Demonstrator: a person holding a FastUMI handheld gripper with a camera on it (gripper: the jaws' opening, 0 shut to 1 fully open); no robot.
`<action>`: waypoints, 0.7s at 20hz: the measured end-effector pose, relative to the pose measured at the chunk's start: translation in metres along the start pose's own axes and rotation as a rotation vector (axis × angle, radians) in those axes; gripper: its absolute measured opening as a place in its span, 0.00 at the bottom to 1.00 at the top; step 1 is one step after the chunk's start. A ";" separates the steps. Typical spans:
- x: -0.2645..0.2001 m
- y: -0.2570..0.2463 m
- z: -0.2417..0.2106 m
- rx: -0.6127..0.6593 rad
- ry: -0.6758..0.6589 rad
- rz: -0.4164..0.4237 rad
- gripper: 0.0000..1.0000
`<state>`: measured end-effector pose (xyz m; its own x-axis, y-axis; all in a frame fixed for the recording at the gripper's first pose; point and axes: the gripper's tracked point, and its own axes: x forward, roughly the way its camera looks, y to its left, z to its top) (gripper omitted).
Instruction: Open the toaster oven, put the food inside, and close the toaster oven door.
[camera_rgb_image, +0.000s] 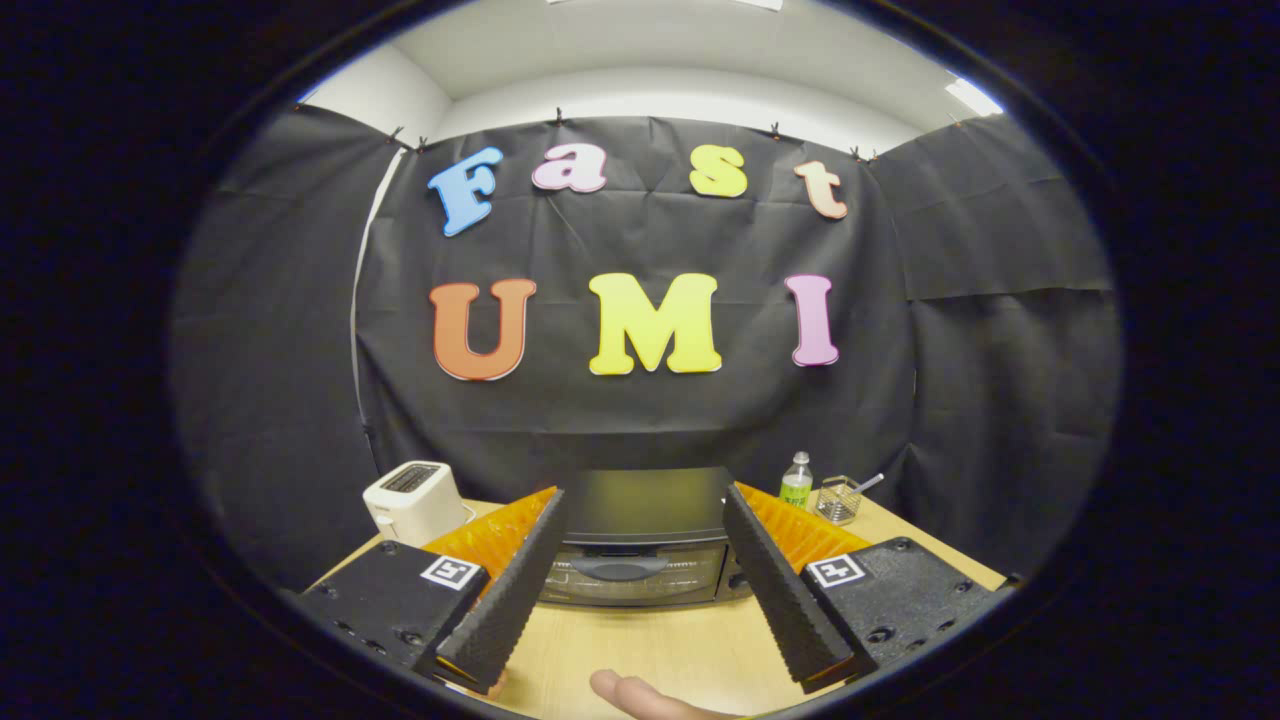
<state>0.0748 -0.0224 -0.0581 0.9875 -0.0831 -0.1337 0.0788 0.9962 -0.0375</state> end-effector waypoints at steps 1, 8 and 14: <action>0.011 0.000 -0.007 -0.018 0.013 -0.003 1.00; 0.086 0.017 -0.057 -0.045 0.131 0.033 1.00; 0.134 0.019 -0.095 -0.012 0.200 0.007 1.00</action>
<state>0.1952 -0.0168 -0.1710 0.9412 -0.0812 -0.3279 0.0695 0.9965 -0.0472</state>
